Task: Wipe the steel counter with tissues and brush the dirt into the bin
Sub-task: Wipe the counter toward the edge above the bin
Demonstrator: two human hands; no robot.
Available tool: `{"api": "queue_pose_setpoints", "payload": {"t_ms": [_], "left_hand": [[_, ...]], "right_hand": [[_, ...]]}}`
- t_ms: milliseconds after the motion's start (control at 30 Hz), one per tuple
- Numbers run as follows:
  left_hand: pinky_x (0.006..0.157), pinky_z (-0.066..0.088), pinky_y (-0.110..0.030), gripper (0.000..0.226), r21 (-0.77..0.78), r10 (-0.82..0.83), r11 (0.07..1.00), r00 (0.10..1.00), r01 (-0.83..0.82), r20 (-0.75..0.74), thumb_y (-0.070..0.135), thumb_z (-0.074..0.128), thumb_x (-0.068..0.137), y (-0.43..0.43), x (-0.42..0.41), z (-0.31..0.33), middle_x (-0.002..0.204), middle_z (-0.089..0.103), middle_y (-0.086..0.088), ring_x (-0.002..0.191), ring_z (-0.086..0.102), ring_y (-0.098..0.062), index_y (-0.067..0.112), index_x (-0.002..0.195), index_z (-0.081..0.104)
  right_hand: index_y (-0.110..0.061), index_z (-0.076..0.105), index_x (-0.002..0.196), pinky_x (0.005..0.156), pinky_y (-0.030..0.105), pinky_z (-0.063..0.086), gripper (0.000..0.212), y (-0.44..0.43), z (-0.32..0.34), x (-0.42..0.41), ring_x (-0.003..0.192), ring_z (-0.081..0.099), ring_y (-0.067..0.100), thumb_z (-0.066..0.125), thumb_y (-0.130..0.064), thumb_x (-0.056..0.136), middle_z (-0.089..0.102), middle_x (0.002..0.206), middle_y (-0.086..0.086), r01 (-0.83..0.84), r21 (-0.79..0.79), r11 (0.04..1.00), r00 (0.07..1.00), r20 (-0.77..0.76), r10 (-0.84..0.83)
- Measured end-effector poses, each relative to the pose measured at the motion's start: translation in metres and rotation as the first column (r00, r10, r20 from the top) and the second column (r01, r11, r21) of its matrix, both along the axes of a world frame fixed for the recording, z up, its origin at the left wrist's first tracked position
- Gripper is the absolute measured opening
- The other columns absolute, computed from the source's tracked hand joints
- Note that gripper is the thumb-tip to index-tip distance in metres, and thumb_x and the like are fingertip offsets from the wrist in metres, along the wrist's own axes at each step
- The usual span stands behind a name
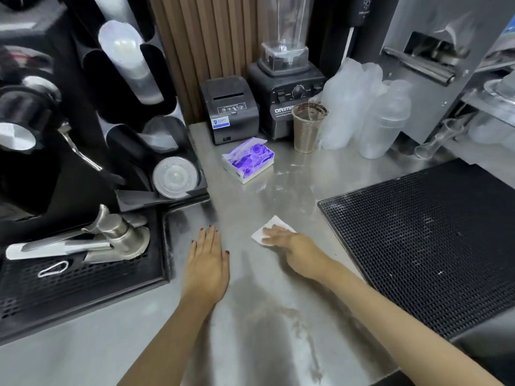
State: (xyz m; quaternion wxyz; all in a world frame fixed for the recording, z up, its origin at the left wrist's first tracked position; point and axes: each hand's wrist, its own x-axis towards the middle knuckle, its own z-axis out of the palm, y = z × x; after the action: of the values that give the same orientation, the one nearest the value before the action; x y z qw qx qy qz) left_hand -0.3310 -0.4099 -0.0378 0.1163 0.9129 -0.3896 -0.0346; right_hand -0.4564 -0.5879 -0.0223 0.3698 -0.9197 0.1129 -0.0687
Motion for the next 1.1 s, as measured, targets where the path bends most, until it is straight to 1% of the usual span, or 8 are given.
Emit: {"api": "queue_pose_setpoints", "payload": {"t_ms": [100, 233, 333, 467, 600, 733, 900, 1100], "left_hand": [[0.116, -0.004, -0.030, 0.083, 0.006, -0.002, 1.000, 1.000, 0.002, 0.007, 0.044, -0.010, 0.076, -0.001, 0.001, -0.002, 0.156, 0.006, -0.003, 0.144, -0.001, -0.017, 0.009, 0.147, 0.013], [0.114, -0.009, -0.028, 0.081, 0.003, 0.002, 1.000, 1.000, -0.002, 0.028, 0.043, -0.009, 0.077, -0.002, 0.001, -0.003, 0.156, 0.007, -0.003, 0.144, 0.000, -0.017, 0.009, 0.147, 0.013], [0.114, -0.010, -0.026, 0.075, -0.012, 0.002, 1.000, 1.000, -0.002, 0.029, 0.041, -0.003, 0.082, -0.001, 0.002, -0.007, 0.155, 0.012, -0.004, 0.144, 0.004, -0.018, 0.008, 0.145, 0.019], [0.112, -0.005, -0.028, 0.069, -0.006, -0.009, 1.000, 0.999, 0.010, 0.045, 0.037, 0.005, 0.086, -0.001, 0.002, -0.006, 0.152, 0.022, -0.008, 0.143, 0.014, -0.023, 0.005, 0.143, 0.028], [0.111, -0.015, -0.025, 0.077, -0.006, 0.000, 1.000, 0.999, 0.001, 0.034, 0.041, -0.008, 0.080, -0.001, 0.002, -0.003, 0.156, 0.005, -0.002, 0.144, -0.002, -0.016, 0.010, 0.147, 0.014], [0.111, -0.015, -0.025, 0.079, 0.003, 0.007, 1.000, 0.999, -0.007, 0.034, 0.041, -0.009, 0.079, -0.001, 0.001, -0.004, 0.156, 0.006, -0.003, 0.144, -0.001, -0.017, 0.009, 0.147, 0.014], [0.112, -0.012, -0.028, 0.080, 0.013, 0.014, 1.000, 1.000, -0.015, 0.023, 0.040, -0.012, 0.076, -0.002, 0.001, -0.002, 0.156, 0.002, -0.002, 0.144, -0.004, -0.016, 0.009, 0.147, 0.009], [0.112, -0.010, -0.028, 0.080, 0.019, 0.013, 1.000, 1.000, -0.014, 0.021, 0.040, -0.011, 0.077, -0.002, 0.000, -0.001, 0.156, 0.005, -0.003, 0.144, -0.002, -0.017, 0.008, 0.147, 0.012]], "right_hand": [[0.001, 0.059, 0.119, 0.113, 0.020, 0.027, 0.057, -0.052, 0.012, 0.022, 0.124, 0.046, 0.001, 0.035, 0.021, 0.071, 0.052, 0.132, 0.013, 0.219, 0.136, 0.966, 0.947, 0.208, -0.245], [-0.011, 0.050, 0.132, 0.111, 0.024, 0.024, 0.053, -0.142, 0.027, 0.056, 0.133, 0.039, 0.024, 0.041, 0.011, 0.085, 0.043, 0.142, 0.012, 0.567, -0.048, 0.822, 0.824, 0.052, -0.565], [-0.007, 0.048, 0.130, 0.114, 0.037, 0.019, 0.049, -0.172, 0.016, 0.072, 0.125, 0.042, 0.032, 0.035, 0.001, 0.084, 0.047, 0.136, 0.016, 0.468, -0.296, 0.833, 0.831, -0.172, -0.528], [-0.021, 0.051, 0.076, 0.106, 0.044, 0.029, 0.039, -0.161, 0.015, 0.104, 0.079, 0.053, 0.026, 0.019, -0.002, 0.062, 0.056, 0.081, 0.009, 0.337, -0.375, 0.863, 0.903, -0.129, -0.409], [-0.043, 0.045, 0.097, 0.113, 0.033, 0.027, 0.044, -0.110, 0.012, 0.115, 0.109, 0.042, 0.005, 0.040, 0.000, 0.089, 0.045, 0.120, -0.008, 0.241, -0.168, 0.956, 0.957, -0.124, -0.263], [0.008, 0.061, 0.111, 0.103, 0.016, 0.035, 0.031, -0.053, 0.001, 0.089, 0.102, 0.059, 0.013, 0.050, -0.007, 0.086, 0.057, 0.121, 0.029, 0.067, -0.082, 0.994, 0.993, -0.091, -0.074], [0.003, 0.067, 0.107, 0.107, 0.010, 0.026, 0.055, -0.014, 0.005, 0.028, 0.121, 0.051, 0.017, 0.029, 0.004, 0.067, 0.061, 0.122, 0.018, -0.274, 0.097, 0.957, 0.945, -0.155, 0.287], [-0.005, 0.059, 0.122, 0.114, 0.024, 0.022, 0.061, -0.091, 0.024, 0.080, 0.132, 0.041, 0.024, 0.030, 0.019, 0.074, 0.052, 0.135, 0.012, 0.258, 0.010, 0.966, 0.965, 0.037, -0.258]]}}
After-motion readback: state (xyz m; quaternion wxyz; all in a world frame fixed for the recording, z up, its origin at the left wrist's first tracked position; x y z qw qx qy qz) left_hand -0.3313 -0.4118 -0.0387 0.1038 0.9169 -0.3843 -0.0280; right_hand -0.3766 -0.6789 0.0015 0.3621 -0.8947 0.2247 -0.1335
